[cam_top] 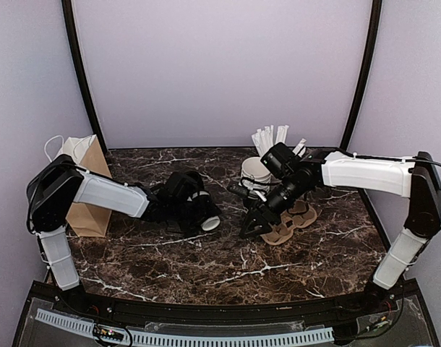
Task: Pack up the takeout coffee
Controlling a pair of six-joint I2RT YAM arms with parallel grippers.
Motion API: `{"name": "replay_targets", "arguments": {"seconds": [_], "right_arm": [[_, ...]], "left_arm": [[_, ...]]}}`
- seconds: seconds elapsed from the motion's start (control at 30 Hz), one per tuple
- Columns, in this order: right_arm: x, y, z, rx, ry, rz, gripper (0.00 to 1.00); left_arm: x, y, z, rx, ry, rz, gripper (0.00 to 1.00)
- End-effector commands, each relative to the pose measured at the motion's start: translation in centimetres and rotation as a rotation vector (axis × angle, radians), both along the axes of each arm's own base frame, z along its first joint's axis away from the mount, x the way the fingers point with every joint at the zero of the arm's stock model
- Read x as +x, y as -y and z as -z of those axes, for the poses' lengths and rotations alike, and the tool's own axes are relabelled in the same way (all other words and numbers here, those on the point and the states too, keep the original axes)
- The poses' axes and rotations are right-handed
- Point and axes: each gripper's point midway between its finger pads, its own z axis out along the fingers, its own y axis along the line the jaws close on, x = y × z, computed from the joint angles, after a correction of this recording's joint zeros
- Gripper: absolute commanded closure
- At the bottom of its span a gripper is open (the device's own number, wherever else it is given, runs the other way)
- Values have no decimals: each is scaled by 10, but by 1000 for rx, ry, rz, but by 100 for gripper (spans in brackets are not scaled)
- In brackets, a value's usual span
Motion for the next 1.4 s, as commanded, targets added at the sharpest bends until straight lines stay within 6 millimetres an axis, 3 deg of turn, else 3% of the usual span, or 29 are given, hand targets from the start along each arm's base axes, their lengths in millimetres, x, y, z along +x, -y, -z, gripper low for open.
{"name": "replay_targets", "arguments": {"seconds": [0.0, 0.1, 0.33, 0.47, 0.57, 0.6, 0.83, 1.0, 1.37], "right_arm": [[-1, -3, -8, 27, 25, -16, 43], [-2, -1, -9, 28, 31, -17, 43], [-2, 0, -15, 34, 52, -23, 43], [5, 0, -21, 30, 91, -15, 43], [12, -2, -28, 31, 119, -10, 43], [14, -3, -32, 36, 125, -7, 43], [28, -6, -45, 55, 189, 22, 43], [42, -8, -38, 14, 214, 69, 41], [60, -27, -41, 24, 231, 71, 35]], "left_arm": [[-2, 0, 18, -45, -45, -18, 15], [-8, 2, 18, -57, -39, 20, 27], [-35, -13, 11, 21, 57, 148, 33], [-50, -13, -13, 172, 266, 285, 33], [-54, -16, -19, 337, 454, 368, 33], [-62, -13, -17, 361, 497, 399, 33], [-66, -32, 0, 523, 738, 407, 32], [-65, -40, 14, 576, 770, 409, 30], [-73, -45, 13, 599, 773, 429, 18]]}}
